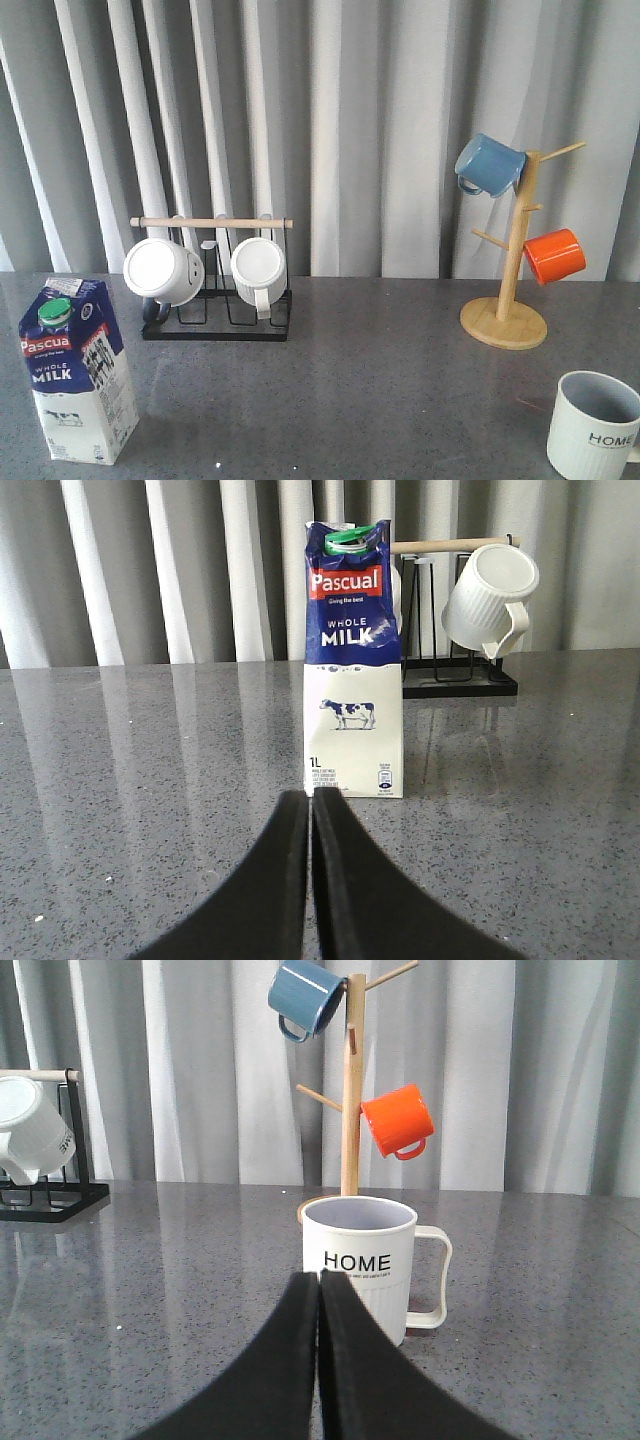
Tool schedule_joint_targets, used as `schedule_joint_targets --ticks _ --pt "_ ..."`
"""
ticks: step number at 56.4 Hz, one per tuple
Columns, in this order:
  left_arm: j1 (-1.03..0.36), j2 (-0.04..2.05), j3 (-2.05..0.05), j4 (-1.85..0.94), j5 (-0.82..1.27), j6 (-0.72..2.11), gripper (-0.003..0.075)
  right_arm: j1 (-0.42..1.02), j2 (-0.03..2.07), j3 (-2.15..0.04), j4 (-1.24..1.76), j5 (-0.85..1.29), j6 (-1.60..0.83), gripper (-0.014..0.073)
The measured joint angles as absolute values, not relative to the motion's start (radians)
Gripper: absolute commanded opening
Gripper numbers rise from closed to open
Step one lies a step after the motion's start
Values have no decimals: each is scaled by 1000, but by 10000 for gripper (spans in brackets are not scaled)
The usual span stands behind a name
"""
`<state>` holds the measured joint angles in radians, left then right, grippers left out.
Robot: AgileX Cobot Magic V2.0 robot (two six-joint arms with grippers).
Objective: Place milk next to cup
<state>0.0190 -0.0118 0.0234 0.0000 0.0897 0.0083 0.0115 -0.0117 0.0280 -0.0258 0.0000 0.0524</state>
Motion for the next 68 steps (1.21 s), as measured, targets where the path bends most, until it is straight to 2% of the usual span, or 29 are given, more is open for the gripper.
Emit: schedule_joint_targets --ticks 44,55,62,68 --pt "19 -12 23 0 79 8 -6 11 -12 28 -26 0 52 -8" --pt "19 -12 23 0 -149 15 -6 11 -12 28 -26 -126 55 -8" --pt "19 -12 6 0 -386 27 -6 11 -12 20 -7 -348 109 -8" --pt "19 3 -93 -22 -437 41 -6 11 -8 -78 0 -471 105 -8"
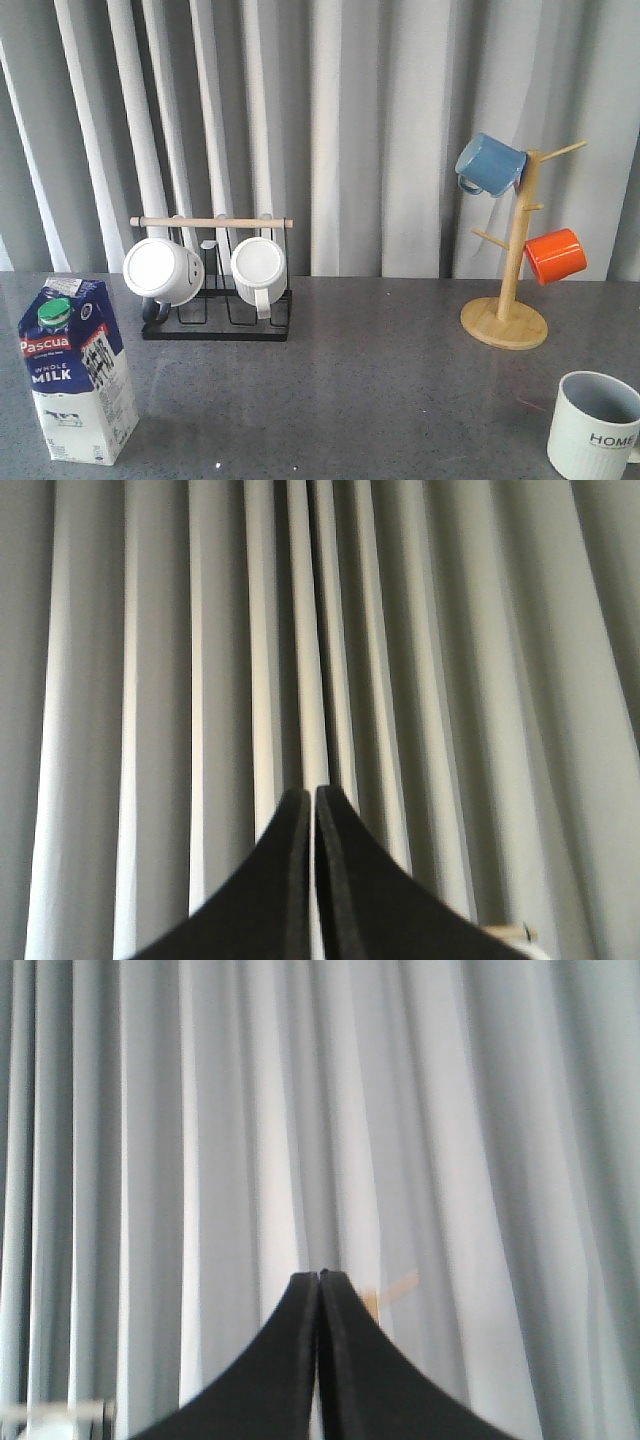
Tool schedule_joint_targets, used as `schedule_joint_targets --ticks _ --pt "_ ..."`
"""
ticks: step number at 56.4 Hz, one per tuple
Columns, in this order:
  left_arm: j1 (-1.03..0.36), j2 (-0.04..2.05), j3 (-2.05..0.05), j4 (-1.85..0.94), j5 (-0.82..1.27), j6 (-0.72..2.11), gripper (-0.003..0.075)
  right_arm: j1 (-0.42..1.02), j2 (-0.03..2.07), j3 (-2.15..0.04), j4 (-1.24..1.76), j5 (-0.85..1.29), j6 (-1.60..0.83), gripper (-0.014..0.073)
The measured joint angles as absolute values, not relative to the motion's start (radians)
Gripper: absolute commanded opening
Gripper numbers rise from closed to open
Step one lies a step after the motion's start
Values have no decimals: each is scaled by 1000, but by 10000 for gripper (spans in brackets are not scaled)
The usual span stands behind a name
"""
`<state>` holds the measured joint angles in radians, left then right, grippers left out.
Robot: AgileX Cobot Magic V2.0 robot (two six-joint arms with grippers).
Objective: Place milk next to cup
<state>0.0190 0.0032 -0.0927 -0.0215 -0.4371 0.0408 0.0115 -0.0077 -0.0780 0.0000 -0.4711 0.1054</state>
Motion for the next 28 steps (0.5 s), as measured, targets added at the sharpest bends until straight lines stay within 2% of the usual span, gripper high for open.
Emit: schedule_joint_targets --ticks 6,17,28 --pt "20 144 -291 -86 -356 83 -6 11 109 -269 0 -427 71 -8" --pt "16 551 -631 -182 -98 140 -6 11 520 -632 0 47 -16 -8" --pt "9 714 -755 -188 59 125 -6 11 754 -739 -9 240 -20 -8"
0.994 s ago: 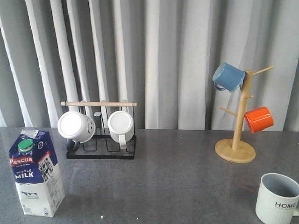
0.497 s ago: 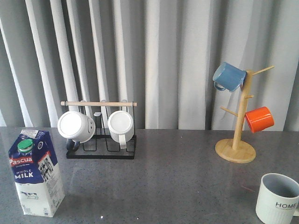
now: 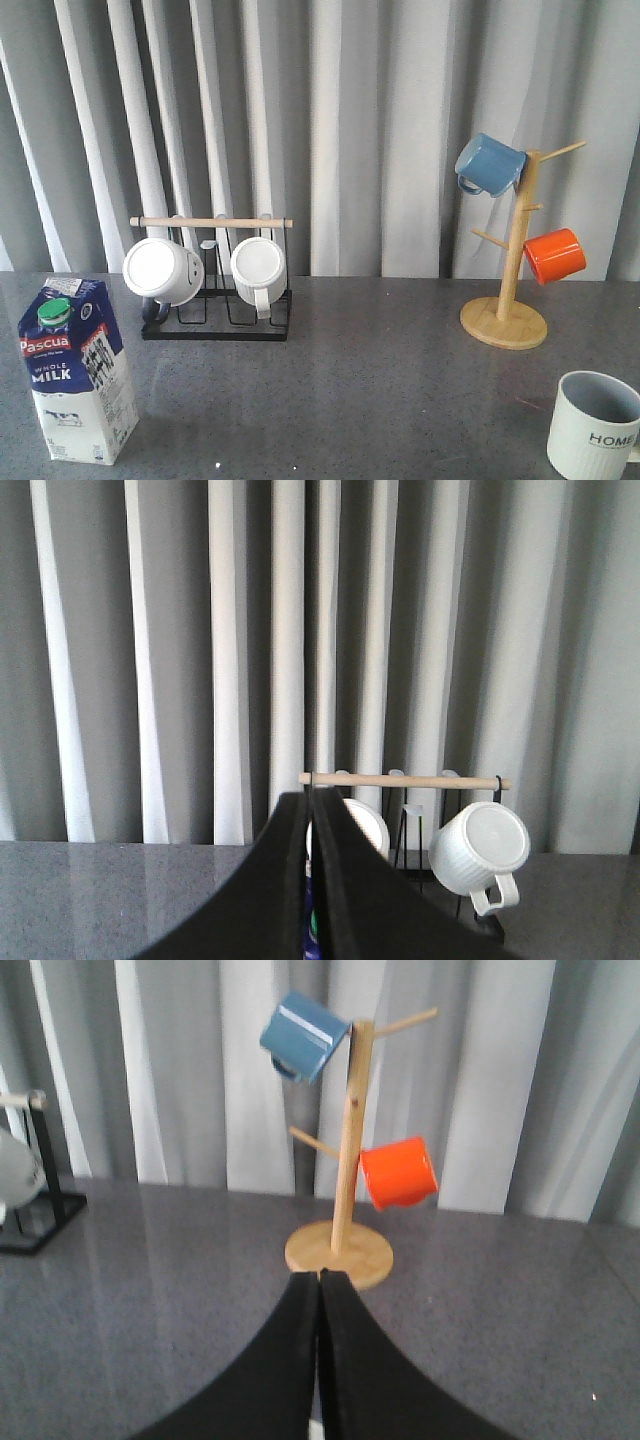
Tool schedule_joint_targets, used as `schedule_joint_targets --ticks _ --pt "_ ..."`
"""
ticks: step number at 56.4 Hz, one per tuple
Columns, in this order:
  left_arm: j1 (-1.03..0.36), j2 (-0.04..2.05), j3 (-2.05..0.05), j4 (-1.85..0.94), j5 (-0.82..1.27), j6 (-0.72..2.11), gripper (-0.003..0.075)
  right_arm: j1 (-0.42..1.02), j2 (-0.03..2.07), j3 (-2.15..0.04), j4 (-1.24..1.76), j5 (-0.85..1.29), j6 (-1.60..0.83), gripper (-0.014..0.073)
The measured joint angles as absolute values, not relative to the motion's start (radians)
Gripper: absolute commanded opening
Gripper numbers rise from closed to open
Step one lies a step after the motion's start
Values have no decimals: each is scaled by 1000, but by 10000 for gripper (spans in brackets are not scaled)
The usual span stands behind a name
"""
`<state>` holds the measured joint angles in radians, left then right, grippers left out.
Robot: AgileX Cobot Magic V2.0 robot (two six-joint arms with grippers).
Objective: Place milk next to cup
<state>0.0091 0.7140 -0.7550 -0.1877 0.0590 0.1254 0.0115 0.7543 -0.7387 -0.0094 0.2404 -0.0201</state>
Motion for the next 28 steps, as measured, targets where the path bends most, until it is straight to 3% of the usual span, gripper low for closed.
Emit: schedule_joint_targets --ticks 9,15,19,28 --pt "9 725 -756 -188 85 121 20 11 790 -739 -50 273 -21 13" --pt "9 725 -756 -188 92 120 106 11 790 -743 -75 273 -19 78" --pt "9 729 -756 -188 99 120 218 11 790 -744 -95 273 -6 160" --pt "9 750 -756 -188 106 120 514 11 790 -744 -105 273 14 438"
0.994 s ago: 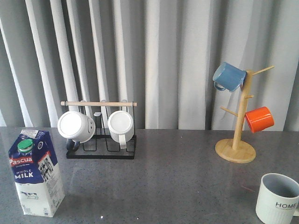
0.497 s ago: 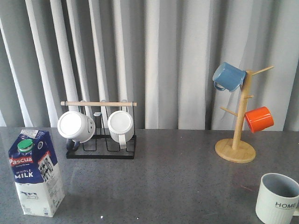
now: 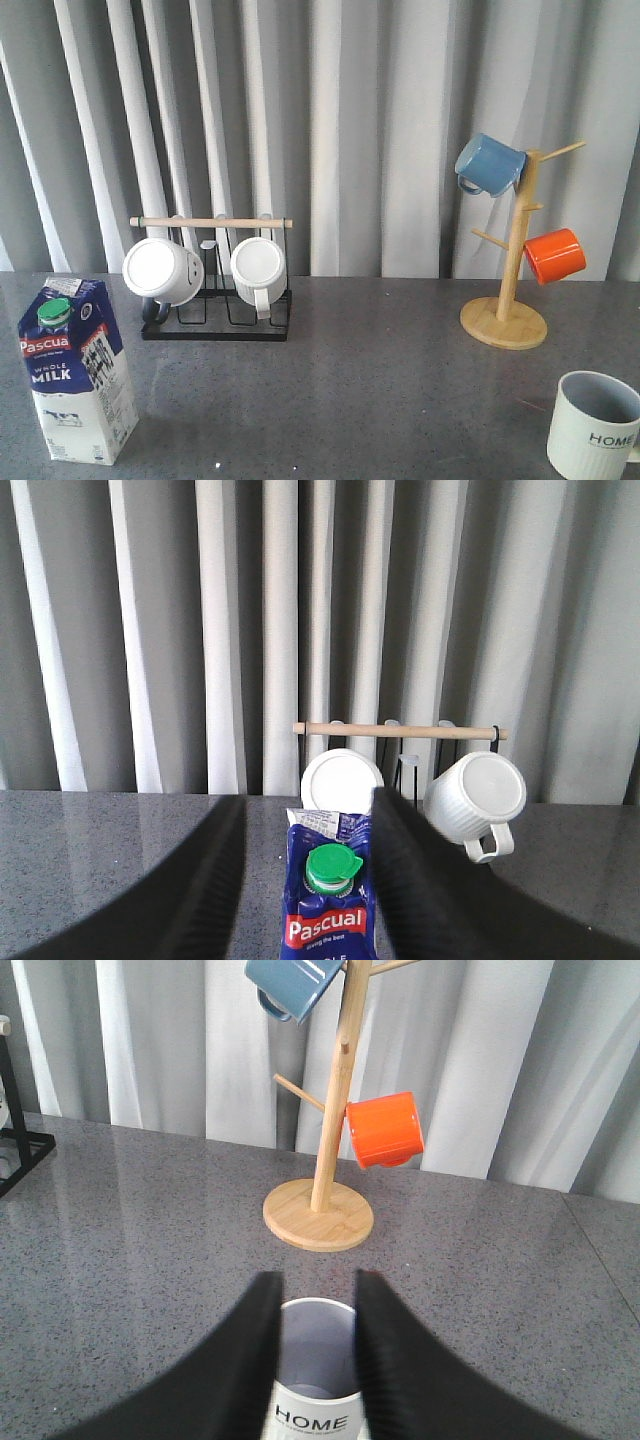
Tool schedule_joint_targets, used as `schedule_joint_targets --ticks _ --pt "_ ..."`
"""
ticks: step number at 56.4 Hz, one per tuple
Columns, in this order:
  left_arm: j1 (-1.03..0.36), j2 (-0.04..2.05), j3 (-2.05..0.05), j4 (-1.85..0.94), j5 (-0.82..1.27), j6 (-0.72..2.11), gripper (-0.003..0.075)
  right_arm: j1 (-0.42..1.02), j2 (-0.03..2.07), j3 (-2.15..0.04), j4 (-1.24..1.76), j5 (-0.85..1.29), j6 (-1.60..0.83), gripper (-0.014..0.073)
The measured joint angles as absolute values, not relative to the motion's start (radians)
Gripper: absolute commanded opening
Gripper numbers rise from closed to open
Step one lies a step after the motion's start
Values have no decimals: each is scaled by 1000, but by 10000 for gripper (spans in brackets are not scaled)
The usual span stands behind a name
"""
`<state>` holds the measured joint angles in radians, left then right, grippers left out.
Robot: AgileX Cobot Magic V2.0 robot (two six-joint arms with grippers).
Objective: Place milk next to cup
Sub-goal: 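Close the right gripper on the HOME mug's handle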
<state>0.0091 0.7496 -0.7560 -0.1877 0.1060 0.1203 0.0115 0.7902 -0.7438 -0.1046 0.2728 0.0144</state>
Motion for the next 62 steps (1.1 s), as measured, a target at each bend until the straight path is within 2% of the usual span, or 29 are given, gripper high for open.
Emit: schedule_joint_targets --ticks 3,6,9,12,24,40,49,62 --pt "9 757 -756 -188 105 120 599 11 790 -744 -106 273 16 535" --pt "9 767 -756 -188 102 120 651 11 790 -744 -108 272 18 610" --pt "9 776 -756 -188 98 120 680 11 790 -744 -109 270 18 664" --pt "9 780 -756 -188 98 120 688 11 790 -744 -109 264 18 683" --pt "9 786 -756 -188 98 120 652 11 790 -744 -111 238 18 653" --pt "9 786 -756 -188 98 120 555 11 791 -744 -148 243 14 566" --pt "9 786 -756 -188 98 120 521 9 831 -744 -161 232 -10 549" --pt "9 786 -756 -188 98 120 512 -110 988 -735 -166 211 30 549"
